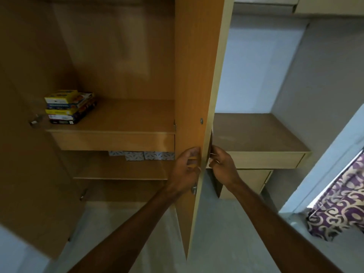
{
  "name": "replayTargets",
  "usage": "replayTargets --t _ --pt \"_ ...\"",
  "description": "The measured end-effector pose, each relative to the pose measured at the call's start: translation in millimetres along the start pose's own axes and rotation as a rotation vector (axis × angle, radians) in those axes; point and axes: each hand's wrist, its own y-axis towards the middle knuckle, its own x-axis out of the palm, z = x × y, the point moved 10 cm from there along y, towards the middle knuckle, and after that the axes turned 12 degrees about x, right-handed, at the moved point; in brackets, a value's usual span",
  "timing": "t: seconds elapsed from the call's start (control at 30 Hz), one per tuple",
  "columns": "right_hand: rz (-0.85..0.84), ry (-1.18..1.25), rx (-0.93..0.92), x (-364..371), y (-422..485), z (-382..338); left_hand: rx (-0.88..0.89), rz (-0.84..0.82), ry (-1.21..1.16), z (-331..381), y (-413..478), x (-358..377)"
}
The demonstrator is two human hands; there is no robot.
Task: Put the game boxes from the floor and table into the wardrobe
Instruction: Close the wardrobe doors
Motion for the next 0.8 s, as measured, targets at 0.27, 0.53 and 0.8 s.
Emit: replayTargets --t 0.27,0.53,0.8 --pt "-0.065 0.047 -0.06 34 4 -10 -0.006 0.08 0.013 0 -22 -41" --pt "-0.193 0.061 -0.146 144 26 -60 -0.007 0.248 0.093 -10 -55 -159" --pt "-0.222 0.061 -0.227 275 76 -115 -0.004 0.288 0.12 -59 -28 -293"
